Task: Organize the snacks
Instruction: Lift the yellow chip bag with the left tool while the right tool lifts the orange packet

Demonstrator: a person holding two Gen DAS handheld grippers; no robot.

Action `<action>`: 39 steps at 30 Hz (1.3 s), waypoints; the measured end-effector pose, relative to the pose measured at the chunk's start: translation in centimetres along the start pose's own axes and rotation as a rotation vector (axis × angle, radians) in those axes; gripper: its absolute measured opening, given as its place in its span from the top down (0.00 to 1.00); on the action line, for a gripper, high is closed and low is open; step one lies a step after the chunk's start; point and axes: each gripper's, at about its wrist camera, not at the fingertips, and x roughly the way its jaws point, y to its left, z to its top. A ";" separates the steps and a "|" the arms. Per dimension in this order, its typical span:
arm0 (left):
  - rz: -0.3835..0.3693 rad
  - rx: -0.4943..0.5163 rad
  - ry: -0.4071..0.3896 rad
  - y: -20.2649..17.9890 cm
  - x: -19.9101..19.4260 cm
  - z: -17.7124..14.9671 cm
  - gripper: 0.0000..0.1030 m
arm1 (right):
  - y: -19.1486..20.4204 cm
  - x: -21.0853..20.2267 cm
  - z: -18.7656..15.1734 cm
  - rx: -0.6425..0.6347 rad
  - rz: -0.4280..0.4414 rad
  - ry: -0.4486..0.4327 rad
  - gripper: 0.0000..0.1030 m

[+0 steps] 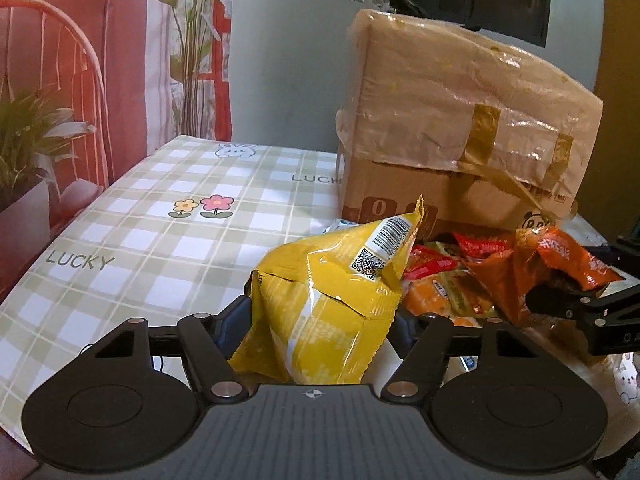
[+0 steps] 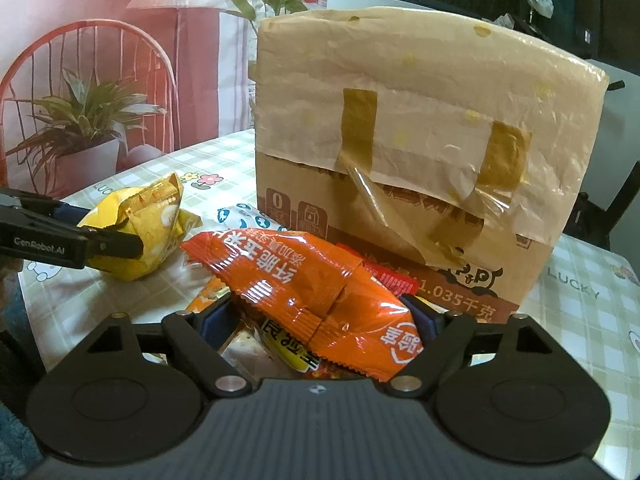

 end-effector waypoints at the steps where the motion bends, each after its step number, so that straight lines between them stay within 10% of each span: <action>1: -0.002 -0.003 -0.006 0.0 -0.2 0.1 0.31 | 0.0 0.0 0.0 0.004 0.002 0.000 0.16; 26: -0.213 -0.013 -0.334 -3.4 -7.1 11.3 0.31 | -4.4 -10.2 10.0 0.130 0.149 -0.403 0.27; 39: -0.329 -0.020 -0.349 -6.9 -1.8 20.8 0.31 | -10.9 -8.0 17.9 0.192 0.059 -0.430 0.27</action>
